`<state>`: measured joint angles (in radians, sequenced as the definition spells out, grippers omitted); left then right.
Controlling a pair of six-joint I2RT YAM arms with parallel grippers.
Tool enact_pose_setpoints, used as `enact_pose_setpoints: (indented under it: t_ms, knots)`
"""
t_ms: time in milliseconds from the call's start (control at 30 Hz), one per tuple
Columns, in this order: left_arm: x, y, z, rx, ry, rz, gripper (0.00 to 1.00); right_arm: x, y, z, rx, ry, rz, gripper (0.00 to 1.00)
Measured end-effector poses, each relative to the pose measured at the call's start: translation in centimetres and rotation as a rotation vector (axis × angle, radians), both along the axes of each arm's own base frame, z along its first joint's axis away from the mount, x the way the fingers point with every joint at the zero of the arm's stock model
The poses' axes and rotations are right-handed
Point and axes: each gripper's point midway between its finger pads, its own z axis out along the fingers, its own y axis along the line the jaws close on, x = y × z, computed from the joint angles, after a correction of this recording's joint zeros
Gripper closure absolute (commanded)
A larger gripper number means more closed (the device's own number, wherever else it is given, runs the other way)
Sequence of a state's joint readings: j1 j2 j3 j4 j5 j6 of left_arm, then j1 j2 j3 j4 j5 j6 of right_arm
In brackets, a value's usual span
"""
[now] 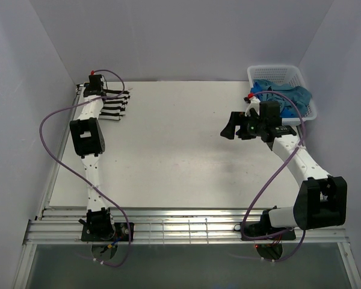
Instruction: Fold and stack the tank tops
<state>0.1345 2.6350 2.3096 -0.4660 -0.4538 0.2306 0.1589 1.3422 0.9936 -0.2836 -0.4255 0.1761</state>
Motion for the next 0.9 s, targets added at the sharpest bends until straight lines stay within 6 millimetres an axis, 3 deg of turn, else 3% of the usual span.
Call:
enact_pose_setpoints:
  t_ms: [33,67,100,233,300,333,400,467,567,633,700,833,900]
  knots:
    - [0.1,0.1,0.0,0.006,-0.004,0.004,1.00,0.1,0.0,-0.2,-0.001,0.005,-0.001,0.10]
    - [0.1,0.3,0.1,0.011,-0.008,0.010,0.91,0.1,0.0,-0.4,-0.001,0.012,-0.001,0.10]
    - [0.2,0.4,0.1,0.017,-0.011,0.013,0.69,0.1,0.0,-0.6,-0.002,0.018,-0.001,0.10]
    - [0.2,1.2,0.5,0.029,-0.028,0.031,0.63,0.5,0.1,-1.2,-0.004,0.039,0.001,0.10]
    - [0.1,1.4,0.5,0.033,-0.026,0.037,0.52,0.8,0.1,-1.3,-0.002,0.043,-0.001,0.10]
    - [0.1,1.5,0.6,0.036,-0.027,0.041,0.30,1.0,0.2,-1.2,-0.001,0.043,-0.002,0.10]
    - [-0.1,1.9,1.3,0.049,-0.035,0.058,0.21,1.4,0.3,-0.7,0.006,0.039,-0.009,0.10]
    - [-0.1,2.0,2.5,0.047,-0.050,0.063,0.02,2.0,0.3,0.1,0.013,0.026,-0.017,0.10]
    - [-0.4,2.0,4.9,0.041,-0.080,0.075,0.02,3.3,-0.2,1.7,0.008,-0.006,-0.046,0.10]
    - [-0.6,1.7,7.5,0.041,-0.107,0.075,0.02,4.7,-0.8,3.1,-0.010,-0.034,-0.083,0.10]
    - [-1.0,1.0,11.3,0.041,-0.151,0.068,0.02,6.1,-1.8,4.6,-0.034,-0.072,-0.135,0.10]
    - [-2.5,-1.9,21.7,0.024,-0.319,0.037,0.02,8.2,-4.9,6.4,-0.108,-0.119,-0.305,0.10]
    - [-4.4,-4.3,28.1,-0.021,-0.445,0.011,0.02,9.4,-7.1,6.6,-0.157,-0.123,-0.412,0.10]
